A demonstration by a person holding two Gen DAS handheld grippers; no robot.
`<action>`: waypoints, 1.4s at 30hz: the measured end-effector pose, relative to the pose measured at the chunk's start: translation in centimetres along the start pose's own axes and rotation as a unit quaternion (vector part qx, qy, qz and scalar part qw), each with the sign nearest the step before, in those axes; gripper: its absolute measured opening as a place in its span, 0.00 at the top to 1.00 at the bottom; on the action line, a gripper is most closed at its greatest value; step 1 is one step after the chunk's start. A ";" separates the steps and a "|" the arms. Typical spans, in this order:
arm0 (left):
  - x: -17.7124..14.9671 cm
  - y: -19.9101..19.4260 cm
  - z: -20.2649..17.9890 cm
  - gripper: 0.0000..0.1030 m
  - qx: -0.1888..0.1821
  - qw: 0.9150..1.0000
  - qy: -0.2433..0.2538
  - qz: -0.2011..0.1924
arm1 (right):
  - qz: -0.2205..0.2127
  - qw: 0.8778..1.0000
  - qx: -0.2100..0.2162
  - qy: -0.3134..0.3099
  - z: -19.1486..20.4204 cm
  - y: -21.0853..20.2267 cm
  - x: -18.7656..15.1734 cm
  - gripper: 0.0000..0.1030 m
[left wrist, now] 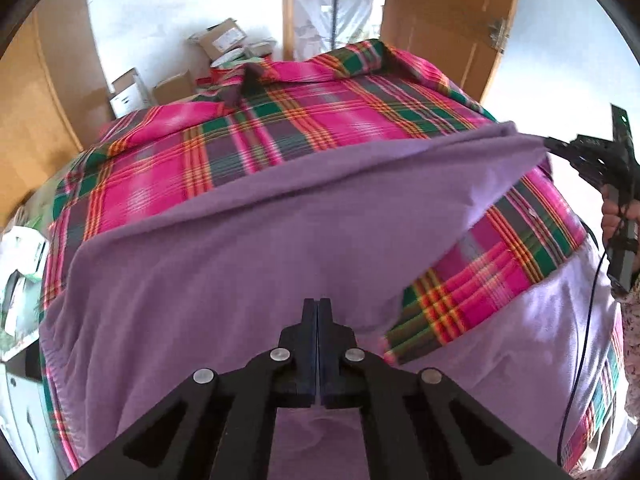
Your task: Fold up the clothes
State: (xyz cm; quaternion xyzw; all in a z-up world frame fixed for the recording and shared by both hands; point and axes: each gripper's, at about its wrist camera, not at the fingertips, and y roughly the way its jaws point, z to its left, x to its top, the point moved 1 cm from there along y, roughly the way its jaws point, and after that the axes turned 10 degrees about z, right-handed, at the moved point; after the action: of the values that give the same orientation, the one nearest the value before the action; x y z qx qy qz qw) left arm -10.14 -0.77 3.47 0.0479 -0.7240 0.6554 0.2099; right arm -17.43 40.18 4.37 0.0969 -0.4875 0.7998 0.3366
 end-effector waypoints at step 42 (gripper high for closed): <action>-1.1 3.8 -7.8 0.85 0.106 0.984 0.142 0.029 | 0.051 0.997 -0.054 0.011 -2.1 4.0 -1.4 0.73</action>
State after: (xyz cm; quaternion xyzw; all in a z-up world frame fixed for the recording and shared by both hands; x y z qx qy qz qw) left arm -8.54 7.06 -0.03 -0.0450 -0.6147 0.7342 0.2848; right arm -18.56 40.12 -0.26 0.0448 -0.5304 0.7895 0.3054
